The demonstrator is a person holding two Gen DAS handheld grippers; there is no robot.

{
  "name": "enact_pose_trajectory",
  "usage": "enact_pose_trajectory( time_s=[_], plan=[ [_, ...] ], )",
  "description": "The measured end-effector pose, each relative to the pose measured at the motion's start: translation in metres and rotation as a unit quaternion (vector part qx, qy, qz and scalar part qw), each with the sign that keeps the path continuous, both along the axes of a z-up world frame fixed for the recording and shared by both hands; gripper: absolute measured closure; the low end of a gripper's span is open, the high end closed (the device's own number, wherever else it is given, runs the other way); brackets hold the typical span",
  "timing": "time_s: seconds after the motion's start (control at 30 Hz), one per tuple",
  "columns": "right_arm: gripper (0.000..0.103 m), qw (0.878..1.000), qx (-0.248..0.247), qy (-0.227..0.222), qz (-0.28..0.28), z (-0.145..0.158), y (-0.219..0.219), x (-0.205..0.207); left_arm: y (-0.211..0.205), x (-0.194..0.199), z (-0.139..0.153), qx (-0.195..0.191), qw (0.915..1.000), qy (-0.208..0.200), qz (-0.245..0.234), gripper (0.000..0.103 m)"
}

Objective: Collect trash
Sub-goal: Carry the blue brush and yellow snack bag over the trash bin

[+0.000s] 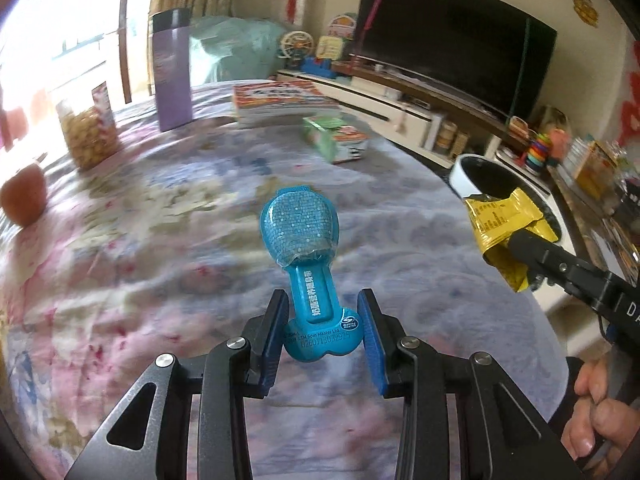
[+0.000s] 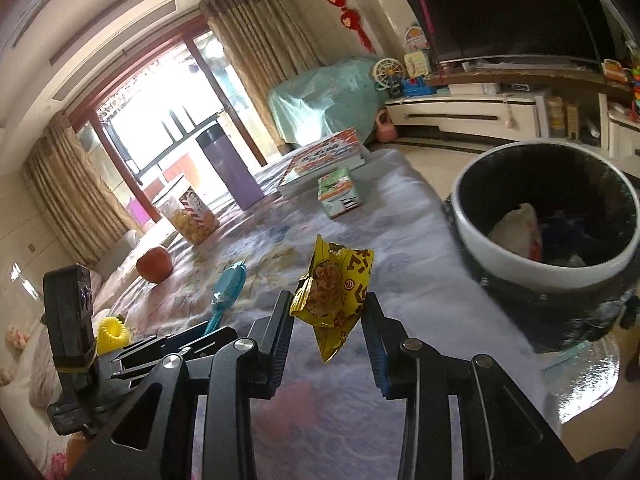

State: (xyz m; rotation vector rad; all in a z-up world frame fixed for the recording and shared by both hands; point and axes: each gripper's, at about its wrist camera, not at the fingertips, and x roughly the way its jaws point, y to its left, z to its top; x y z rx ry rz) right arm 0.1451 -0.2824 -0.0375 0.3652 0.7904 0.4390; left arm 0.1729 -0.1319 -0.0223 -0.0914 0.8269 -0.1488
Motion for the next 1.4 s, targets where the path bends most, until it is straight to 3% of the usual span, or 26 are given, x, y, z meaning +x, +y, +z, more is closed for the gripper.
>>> enact_pose_trajectory(
  time_s=[1.4],
  plan=[
    [0.068,0.999,0.006,-0.002,-0.049,0.006,-0.057,-0.016,-0.066,0.006,0.016,-0.001,0.9968,-0.009,-0.079,0.069]
  ],
)
